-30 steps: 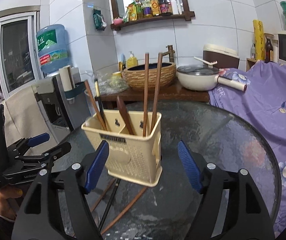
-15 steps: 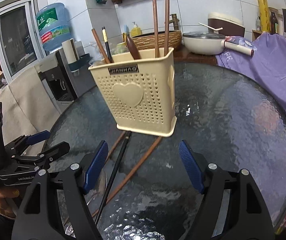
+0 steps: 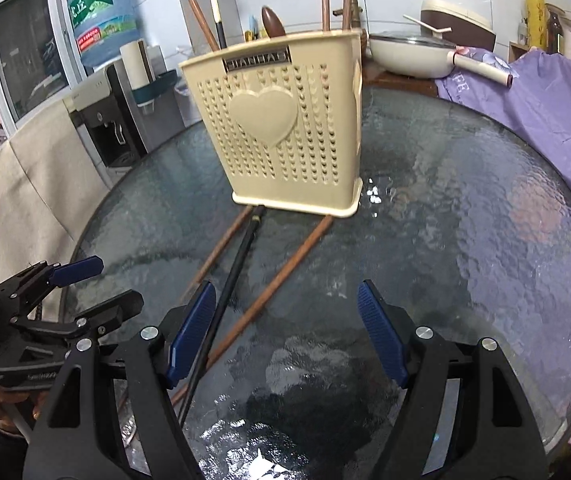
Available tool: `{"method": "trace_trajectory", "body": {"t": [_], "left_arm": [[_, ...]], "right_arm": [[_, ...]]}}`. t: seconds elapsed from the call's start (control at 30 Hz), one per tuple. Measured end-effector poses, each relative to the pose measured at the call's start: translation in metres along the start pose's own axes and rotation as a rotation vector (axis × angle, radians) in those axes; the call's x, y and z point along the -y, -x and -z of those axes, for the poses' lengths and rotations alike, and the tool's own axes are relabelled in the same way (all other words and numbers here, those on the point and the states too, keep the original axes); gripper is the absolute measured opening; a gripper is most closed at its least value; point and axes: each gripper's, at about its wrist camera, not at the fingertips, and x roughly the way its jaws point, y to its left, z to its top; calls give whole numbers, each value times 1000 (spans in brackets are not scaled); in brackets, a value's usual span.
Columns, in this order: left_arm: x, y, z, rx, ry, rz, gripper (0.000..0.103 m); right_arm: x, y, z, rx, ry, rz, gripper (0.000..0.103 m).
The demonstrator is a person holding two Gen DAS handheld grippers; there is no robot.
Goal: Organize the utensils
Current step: 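Grasp a brown chopstick with right tool while left tool grasps another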
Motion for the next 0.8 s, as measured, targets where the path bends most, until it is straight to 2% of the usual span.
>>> {"method": "trace_trajectory", "body": {"t": [0.07,0.17,0.3,0.4,0.43,0.63,0.8], "left_arm": [[7,-1,3,-9,-18,14,77],[17,-3,6,-19,-50,29,71],[20,-8,4,-29,-49,27,67],[17,-11,-1,-26,-40,10,65],[15,-12,-4,-26,-37,2,63],[11,-24,-24,-35,-45,-13,53],[11,-45,-41,-75,-58,10,47]], "right_arm": [[2,-4,1,-16,-12,8,73],[5,-11,-1,-41,-24,32,62],[4,-26,-11,-77,-33,51,53],[0,-38,-20,-97,-40,61,51],[-2,-41,-22,-102,-41,64,47],[-5,-61,-33,-142,-43,106,41],[-6,-73,-38,-173,-39,129,37]]}}
